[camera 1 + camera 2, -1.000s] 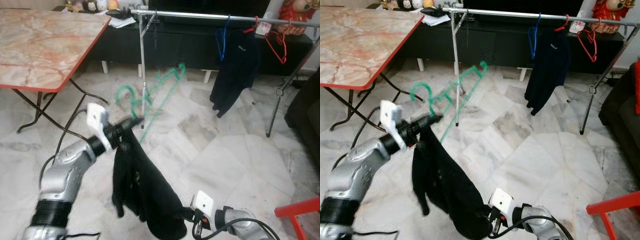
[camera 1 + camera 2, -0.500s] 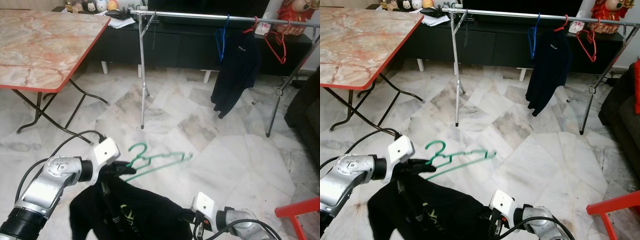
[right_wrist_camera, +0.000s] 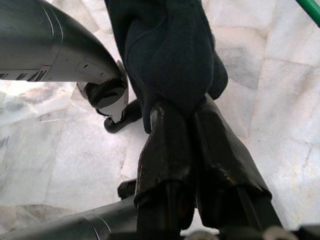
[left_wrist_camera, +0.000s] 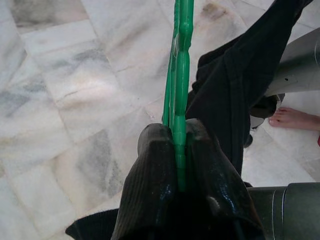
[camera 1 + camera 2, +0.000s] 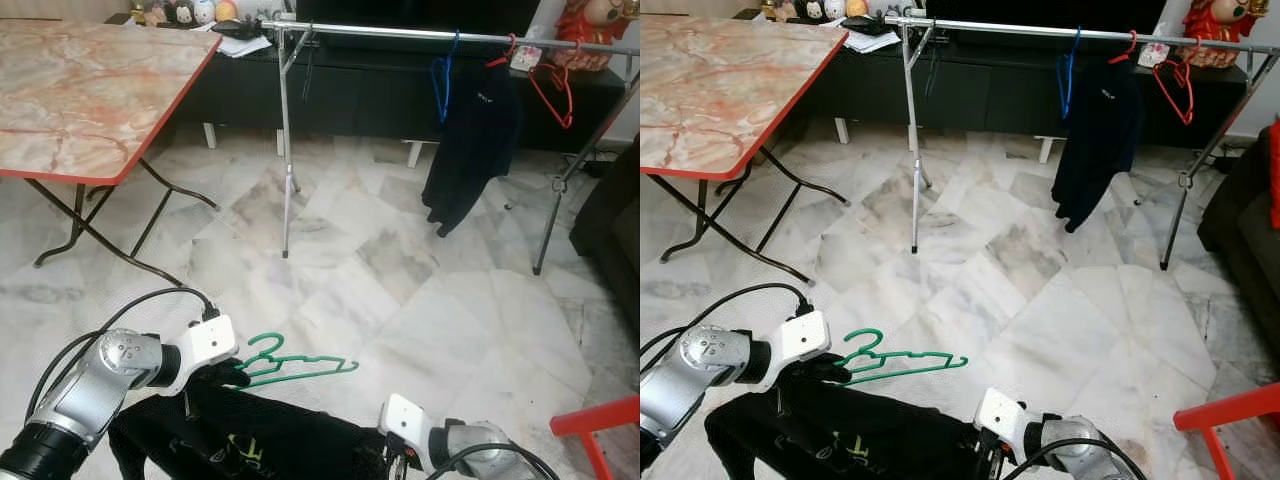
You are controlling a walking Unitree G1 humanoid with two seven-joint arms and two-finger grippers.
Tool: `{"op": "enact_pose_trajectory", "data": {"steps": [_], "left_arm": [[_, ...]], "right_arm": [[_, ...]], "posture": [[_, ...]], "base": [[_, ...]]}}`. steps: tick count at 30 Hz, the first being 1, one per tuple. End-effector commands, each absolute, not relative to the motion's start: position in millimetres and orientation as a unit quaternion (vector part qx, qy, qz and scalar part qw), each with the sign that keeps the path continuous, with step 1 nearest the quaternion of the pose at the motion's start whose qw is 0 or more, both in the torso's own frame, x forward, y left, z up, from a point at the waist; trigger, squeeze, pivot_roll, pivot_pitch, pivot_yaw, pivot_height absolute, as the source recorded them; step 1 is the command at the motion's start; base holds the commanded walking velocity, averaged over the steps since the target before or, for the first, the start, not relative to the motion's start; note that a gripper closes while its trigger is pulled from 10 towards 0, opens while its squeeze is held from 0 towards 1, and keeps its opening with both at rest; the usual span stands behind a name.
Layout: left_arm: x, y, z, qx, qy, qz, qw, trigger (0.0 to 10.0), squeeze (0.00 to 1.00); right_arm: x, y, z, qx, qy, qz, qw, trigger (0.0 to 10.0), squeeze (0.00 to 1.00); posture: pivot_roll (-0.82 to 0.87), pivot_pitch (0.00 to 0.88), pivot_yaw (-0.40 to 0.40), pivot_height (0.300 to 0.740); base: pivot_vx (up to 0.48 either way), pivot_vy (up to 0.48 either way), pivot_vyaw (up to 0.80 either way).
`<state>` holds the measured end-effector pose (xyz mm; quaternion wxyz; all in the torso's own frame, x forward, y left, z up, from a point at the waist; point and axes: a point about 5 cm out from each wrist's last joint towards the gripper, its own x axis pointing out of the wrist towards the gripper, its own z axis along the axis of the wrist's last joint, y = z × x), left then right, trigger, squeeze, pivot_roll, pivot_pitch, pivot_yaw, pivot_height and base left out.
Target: Hang hanger
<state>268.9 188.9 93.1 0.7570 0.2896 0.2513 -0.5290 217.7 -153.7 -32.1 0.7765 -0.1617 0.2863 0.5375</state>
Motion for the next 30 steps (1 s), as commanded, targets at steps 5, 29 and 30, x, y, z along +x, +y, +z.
{"op": "enact_pose_trajectory", "data": {"steps": [5, 29, 30], "left_arm": [[269, 189, 91, 0.298, 0.249, -0.534, 0.751, 10.0, 0.0], [259, 192, 83, 0.317, 0.288, -0.585, 0.689, 10.0, 0.0], [259, 192, 83, 0.317, 0.289, -0.587, 0.687, 10.0, 0.0]], "right_arm": [[212, -159, -36, -0.175, 0.301, 0.544, 0.763, 10.0, 1.0], [247, -169, 5, -0.285, 0.21, 0.584, 0.731, 10.0, 0.0], [248, -168, 7, -0.287, 0.205, 0.585, 0.73, 10.0, 0.0]], "posture": [[0.04, 0.055, -0.065, 0.74], [0.03, 0.046, -0.061, 0.74], [0.03, 0.046, -0.061, 0.74]], "base": [[0.0, 0.0, 0.0], [0.0, 0.0, 0.0], [0.0, 0.0, 0.0]]}}
